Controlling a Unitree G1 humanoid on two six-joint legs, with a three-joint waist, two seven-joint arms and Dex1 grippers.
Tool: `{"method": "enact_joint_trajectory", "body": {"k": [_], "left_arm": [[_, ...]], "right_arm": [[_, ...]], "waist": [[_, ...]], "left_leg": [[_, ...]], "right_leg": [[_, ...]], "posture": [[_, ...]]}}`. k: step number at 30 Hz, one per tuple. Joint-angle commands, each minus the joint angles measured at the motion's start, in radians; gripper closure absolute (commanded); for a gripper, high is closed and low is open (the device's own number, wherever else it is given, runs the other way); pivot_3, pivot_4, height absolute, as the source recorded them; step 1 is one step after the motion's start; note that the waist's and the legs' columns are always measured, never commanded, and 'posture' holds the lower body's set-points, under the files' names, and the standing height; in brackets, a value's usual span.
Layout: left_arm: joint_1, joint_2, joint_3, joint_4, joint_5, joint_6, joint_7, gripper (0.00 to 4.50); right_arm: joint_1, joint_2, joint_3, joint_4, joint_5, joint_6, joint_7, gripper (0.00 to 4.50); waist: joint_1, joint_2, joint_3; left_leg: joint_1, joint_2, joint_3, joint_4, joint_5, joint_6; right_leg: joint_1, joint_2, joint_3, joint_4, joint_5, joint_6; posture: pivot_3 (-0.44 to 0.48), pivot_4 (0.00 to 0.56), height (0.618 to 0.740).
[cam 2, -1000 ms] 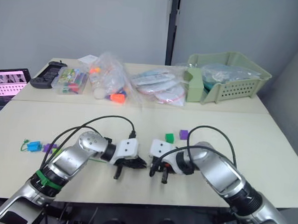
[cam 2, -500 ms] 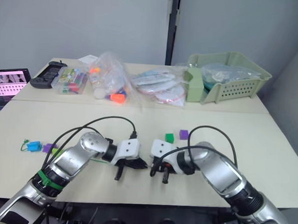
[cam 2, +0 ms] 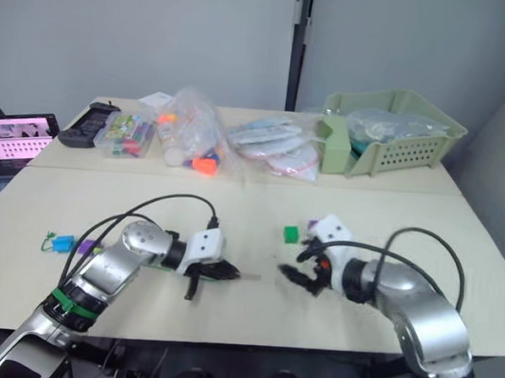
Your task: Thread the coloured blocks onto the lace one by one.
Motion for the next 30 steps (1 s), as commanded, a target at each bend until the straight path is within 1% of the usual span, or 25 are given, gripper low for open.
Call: {"method": "enact_joint_trajectory", "body": {"k": [1,3,5,7,13,20,24,27,28,29,30], "left_arm": [[-0.003,0.011,0.026,-0.014,-0.017,-0.016,-0.009,4.50],[-0.002,0.012,0.027,-0.016,-0.020,-0.014,-0.009,4.50],[-0.001,0.012,0.026,-0.016,-0.019,-0.015,-0.008,4.50],[0.000,0.014,0.026,-0.018,-0.019,-0.016,-0.010,4.50],[0.005,0.019,0.028,-0.023,-0.018,-0.019,-0.008,4.50],[0.007,0.017,0.028,-0.022,-0.013,-0.018,0.003,4.50],[0.012,0.018,0.029,-0.025,-0.014,-0.019,0.009,4.50],[0.016,0.020,0.030,-0.028,-0.014,-0.018,0.012,4.50],[0.017,0.021,0.031,-0.030,-0.014,-0.017,0.013,4.50],[0.019,0.021,0.031,-0.032,-0.014,-0.017,0.014,4.50],[0.020,0.022,0.032,-0.033,-0.015,-0.017,0.015,4.50]], "right_arm": [[0.073,0.115,-0.026,-0.022,-0.084,-0.041,-0.203,0.40],[0.091,0.162,0.003,-0.019,-0.121,-0.075,-0.268,0.40],[0.077,0.281,0.024,0.036,-0.179,-0.162,-0.400,0.40],[0.046,0.347,0.040,0.104,-0.219,-0.243,-0.480,0.40],[-0.038,0.414,0.053,0.290,-0.249,-0.382,-0.536,0.40],[-0.139,0.436,0.034,0.491,-0.269,-0.494,-0.587,0.40],[-0.163,0.442,0.028,0.564,-0.262,-0.543,-0.596,0.40],[-0.166,0.444,0.036,0.577,-0.259,-0.571,-0.588,1.16],[-0.165,0.447,0.037,0.576,-0.259,-0.577,-0.588,1.59],[-0.162,0.450,0.038,0.569,-0.256,-0.580,-0.586,1.85],[-0.157,0.454,0.038,0.560,-0.253,-0.586,-0.587,2.29]], "waist": [[-0.001,0.000,0.000],[-0.004,0.000,0.000],[-0.008,0.000,0.000],[-0.012,0.000,0.000],[-0.015,0.001,0.000],[-0.021,0.001,0.000],[-0.025,0.001,0.000],[-0.028,0.001,0.000],[-0.029,0.001,0.000],[-0.029,0.001,0.000],[-0.029,0.001,0.000]], "left_leg": [[0.000,0.000,0.000,0.000,0.000,0.000],[0.000,0.000,0.000,0.000,0.000,0.000],[0.000,0.000,0.001,0.000,0.000,-0.001],[0.001,0.000,0.001,0.000,0.001,-0.001],[0.000,-0.001,0.001,0.000,0.001,-0.001],[0.000,-0.001,0.000,0.000,0.001,-0.001],[0.000,-0.001,0.000,-0.001,0.001,-0.001],[0.000,-0.001,0.000,-0.001,0.001,-0.001],[0.000,-0.001,-0.001,-0.001,0.001,-0.001],[0.000,-0.001,-0.001,-0.001,0.001,-0.001],[0.000,-0.001,-0.001,-0.002,0.001,-0.001]], "right_leg": [[0.000,0.000,0.000,0.000,0.000,0.000],[0.000,0.000,0.001,0.000,0.000,0.000],[-0.001,0.000,0.002,0.000,0.000,0.000],[0.000,0.001,0.001,0.000,0.000,0.001],[-0.001,0.000,0.001,0.000,0.000,0.001],[0.000,0.000,0.001,0.000,0.000,0.001],[-0.001,0.000,0.001,0.001,0.000,0.000],[-0.001,0.000,0.001,0.001,0.000,0.000],[-0.001,0.000,0.001,0.001,0.000,0.000],[-0.001,0.000,0.001,0.001,0.000,0.000],[-0.001,0.000,0.001,0.001,0.000,0.000]], "posture": [[0.000,0.150,0.740],[0.000,0.150,0.740],[0.000,0.150,0.740],[0.000,0.150,0.740],[0.000,0.150,0.740],[0.000,0.150,0.740],[0.000,0.150,0.740],[0.000,0.150,0.740],[0.000,0.150,0.740],[0.000,0.150,0.740],[0.000,0.150,0.740]]}}
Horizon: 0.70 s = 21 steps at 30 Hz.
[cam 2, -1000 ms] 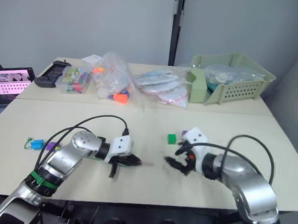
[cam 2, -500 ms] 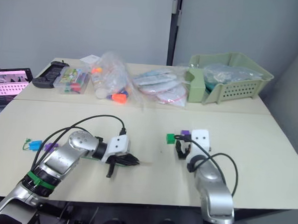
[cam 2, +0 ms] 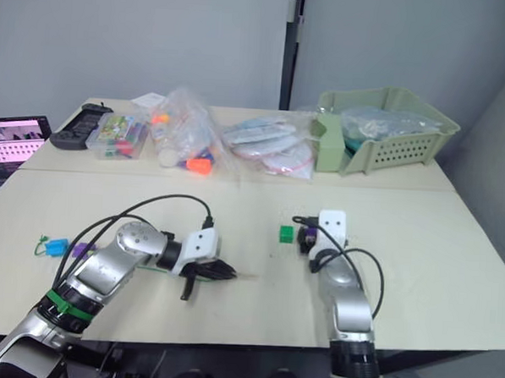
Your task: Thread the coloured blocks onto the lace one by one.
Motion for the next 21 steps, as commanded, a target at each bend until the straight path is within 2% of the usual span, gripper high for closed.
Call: {"method": "enact_joint_trajectory", "body": {"k": [1,3,4,10,14,17,19,21], "left_arm": [[0.006,0.007,0.022,-0.033,-0.008,-0.012,0.005,4.50],[0.008,0.009,0.022,-0.033,-0.007,-0.014,0.005,4.50],[0.010,0.010,0.022,-0.034,-0.008,-0.014,0.005,4.50],[0.019,0.020,0.028,-0.035,-0.009,-0.020,0.002,4.50],[0.021,0.025,0.032,-0.035,-0.012,-0.020,0.002,4.50],[0.016,0.026,0.035,-0.031,-0.014,-0.017,0.003,4.50],[0.004,0.023,0.036,-0.031,-0.017,-0.009,0.002,4.50],[-0.005,0.021,0.036,-0.034,-0.019,-0.001,0.001,4.50]], "right_arm": [[-0.004,0.014,-0.004,-0.051,0.013,-0.042,0.000,2.55],[0.008,0.019,-0.002,-0.079,0.017,-0.055,0.004,3.22],[0.015,0.020,0.001,-0.095,0.016,-0.057,0.005,3.35],[0.114,0.029,0.034,-0.331,0.008,0.036,-0.012,3.35],[0.226,0.049,0.144,-0.624,0.005,0.205,-0.032,3.35],[0.296,0.068,0.294,-0.794,0.007,0.352,-0.062,3.35],[0.348,0.082,0.376,-0.841,0.008,0.432,-0.087,3.35],[0.378,0.088,0.370,-0.838,0.014,0.470,-0.086,3.35]], "waist": [[0.000,0.000,0.000],[0.000,0.000,0.000],[0.000,0.000,0.000],[0.001,0.000,0.000],[0.001,0.000,0.000],[-0.002,0.000,0.000],[-0.001,0.000,0.000],[0.001,0.000,0.000]], "left_leg": [[0.000,0.000,0.000,0.000,0.000,0.000],[0.000,0.000,0.000,0.000,0.000,0.000],[0.000,0.000,0.000,0.000,0.000,0.000],[0.000,0.000,-0.002,0.000,0.000,0.000],[-0.001,0.000,-0.005,0.000,0.000,0.000],[-0.001,0.000,-0.009,0.000,0.000,0.000],[0.000,0.000,-0.010,0.000,0.000,0.000],[0.000,0.000,-0.010,0.000,0.000,0.000]], "right_leg": [[0.000,0.000,0.000,0.000,0.000,0.000],[0.000,0.000,0.000,0.000,0.000,0.000],[0.000,0.000,0.000,0.000,0.000,0.000],[0.000,0.000,0.000,0.000,0.000,0.000],[0.000,0.000,-0.001,0.001,0.000,0.000],[0.000,0.000,-0.001,0.000,0.000,0.000],[0.000,0.000,-0.001,0.000,0.000,0.000],[0.000,0.000,-0.001,0.000,0.000,0.000]], "posture": [[0.000,0.150,0.740],[0.000,0.150,0.740],[0.000,0.150,0.740],[0.000,0.150,0.740],[0.000,0.150,0.740],[0.000,0.150,0.740],[0.000,0.150,0.740],[0.000,0.150,0.740]]}}
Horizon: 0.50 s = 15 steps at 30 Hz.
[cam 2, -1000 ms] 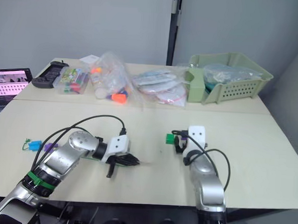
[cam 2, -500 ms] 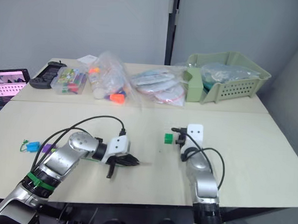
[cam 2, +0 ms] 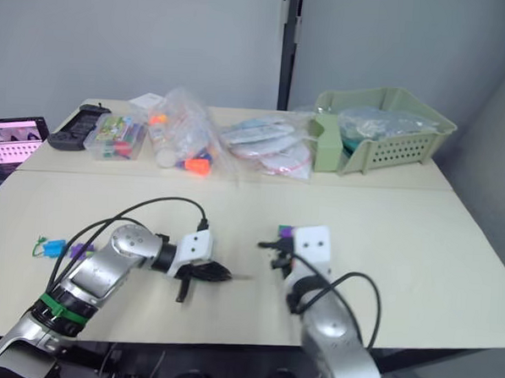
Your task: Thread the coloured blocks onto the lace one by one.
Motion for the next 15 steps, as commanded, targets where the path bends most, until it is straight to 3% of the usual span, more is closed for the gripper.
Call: {"method": "enact_joint_trajectory", "body": {"k": [1,14,15], "left_arm": [[-0.027,-0.002,0.025,-0.029,-0.017,0.000,-0.003,4.50],[-0.038,0.010,0.033,-0.046,-0.020,0.022,-0.007,4.50],[-0.038,0.010,0.034,-0.045,-0.020,0.023,-0.006,4.50]], "right_arm": [[0.017,-0.001,-0.003,-0.035,0.007,0.067,-0.004,3.35],[0.054,0.062,-0.025,0.120,0.082,0.134,0.080,3.35],[0.052,0.060,-0.027,0.112,0.074,0.123,0.075,2.85]], "waist": [[0.003,0.000,0.000],[-0.003,0.000,0.000],[-0.003,0.000,0.000]], "left_leg": [[0.000,0.000,0.000,0.000,0.000,0.000],[0.000,0.000,0.001,0.000,0.001,-0.003],[0.000,0.000,0.001,0.000,0.002,-0.003]], "right_leg": [[0.000,0.000,0.000,0.000,0.000,0.000],[0.001,0.000,0.000,-0.001,-0.001,0.001],[0.001,0.000,0.000,-0.001,-0.001,0.001]], "posture": [[0.000,0.150,0.740],[0.000,0.150,0.740],[0.000,0.150,0.740]]}}
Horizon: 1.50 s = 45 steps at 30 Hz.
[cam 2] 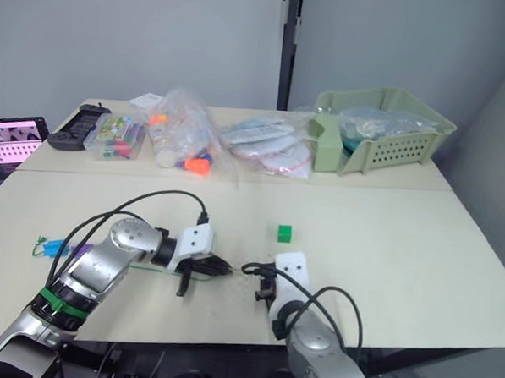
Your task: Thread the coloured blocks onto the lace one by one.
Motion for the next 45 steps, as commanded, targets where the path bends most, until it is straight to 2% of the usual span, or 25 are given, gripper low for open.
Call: {"method": "enact_joint_trajectory", "body": {"k": [1,4,8,12,15,17,19,21,25,29,35,38,45], "left_arm": [[-0.012,0.007,0.026,-0.039,-0.018,0.007,-0.002,4.50],[-0.012,0.008,0.028,-0.038,-0.018,0.008,-0.003,4.50],[-0.008,0.011,0.030,-0.040,-0.018,0.008,-0.003,4.50],[-0.003,0.010,0.034,-0.044,-0.018,0.010,0.004,4.50],[0.005,0.013,0.040,-0.053,-0.018,0.013,0.007,4.50],[0.006,0.015,0.042,-0.054,-0.019,0.013,0.006,4.50],[0.019,0.024,0.047,-0.069,-0.023,0.017,0.004,4.50],[0.030,0.035,0.050,-0.086,-0.029,0.024,-0.002,4.50],[0.038,0.048,0.049,-0.105,-0.036,0.037,-0.009,4.50],[0.063,0.069,0.056,-0.147,-0.057,0.060,-0.013,4.50],[0.097,0.083,0.065,-0.195,-0.066,0.082,0.003,4.50],[0.108,0.090,0.071,-0.207,-0.067,0.087,0.008,4.50],[0.107,0.084,0.070,-0.211,-0.067,0.090,0.024,4.50]], "right_arm": [[0.012,-0.001,0.012,0.009,0.036,-0.001,0.029,2.31],[-0.005,-0.046,0.001,-0.038,0.041,-0.015,0.065,1.36],[-0.054,-0.168,-0.021,-0.142,0.084,0.032,0.150,0.03],[-0.110,-0.311,-0.081,-0.216,0.161,0.089,0.276,0.03],[-0.185,-0.485,-0.194,-0.198,0.288,0.067,0.490,0.03],[-0.220,-0.580,-0.227,-0.144,0.345,0.025,0.597,0.03],[-0.307,-0.748,-0.170,0.028,0.334,-0.140,0.825,0.03],[-0.391,-0.836,-0.098,0.186,0.284,-0.301,0.965,0.03],[-0.505,-0.869,0.011,0.404,0.216,-0.526,1.128,0.03],[-0.627,-0.832,0.136,0.720,0.094,-0.843,1.312,0.03],[-0.695,-0.758,0.157,0.931,0.046,-1.003,1.396,0.03],[-0.706,-0.740,0.151,0.961,0.038,-1.026,1.417,0.86],[-0.687,-0.721,0.130,0.929,0.033,-0.985,1.399,3.24]], "waist": [[0.000,0.000,0.000],[0.001,0.000,0.000],[0.004,0.000,0.000],[0.003,0.000,0.000],[0.004,0.000,0.000],[0.005,0.000,0.000],[0.005,0.000,0.000],[0.000,0.000,0.000],[0.003,0.000,0.000],[0.003,-0.001,0.001],[0.009,-0.001,0.001],[0.009,-0.001,0.001],[0.009,-0.001,0.001]], "left_leg": [[0.000,0.000,0.000,0.000,0.000,0.000],[0.000,0.000,0.000,0.000,0.000,0.000],[-0.001,-0.001,0.000,0.000,0.000,0.000],[-0.001,-0.001,0.000,0.000,0.000,0.000],[-0.001,-0.002,0.000,0.000,0.000,0.000],[0.000,-0.002,0.001,0.000,0.000,0.000],[0.000,-0.002,0.002,0.000,0.000,0.000],[0.000,-0.002,0.004,0.000,0.000,0.000],[0.001,-0.001,0.005,0.000,0.000,0.000],[-0.001,-0.001,0.005,-0.001,0.000,0.000],[-0.002,-0.002,0.004,0.000,0.000,0.000],[-0.001,-0.003,0.004,0.000,0.000,0.000],[0.000,-0.003,0.001,0.000,0.000,0.000]], "right_leg": [[0.000,0.000,0.000,0.000,0.000,0.000],[0.000,0.000,0.000,0.000,0.000,0.000],[0.000,-0.001,0.000,0.000,0.000,0.000],[0.000,-0.001,0.000,0.000,0.000,0.000],[0.001,-0.001,0.000,-0.001,0.000,0.000],[0.003,-0.001,-0.001,-0.002,0.000,0.000],[0.003,0.000,-0.001,-0.002,0.000,0.000],[0.003,0.000,-0.001,-0.004,0.000,0.000],[0.002,0.001,0.000,-0.003,0.000,0.000],[0.001,0.000,0.000,-0.004,0.000,0.000],[0.001,-0.002,0.000,-0.002,0.000,0.000],[0.001,-0.002,0.000,0.000,0.000,0.000],[0.001,-0.002,0.000,0.001,0.000,0.000]], "posture": [[0.000,0.150,0.740],[0.000,0.150,0.740],[0.000,0.150,0.740],[0.000,0.150,0.740],[0.000,0.150,0.740],[0.000,0.150,0.740],[0.000,0.150,0.740],[0.000,0.150,0.740],[0.000,0.150,0.740],[0.000,0.150,0.740],[0.000,0.150,0.740],[0.000,0.150,0.740],[0.000,0.150,0.740]]}}
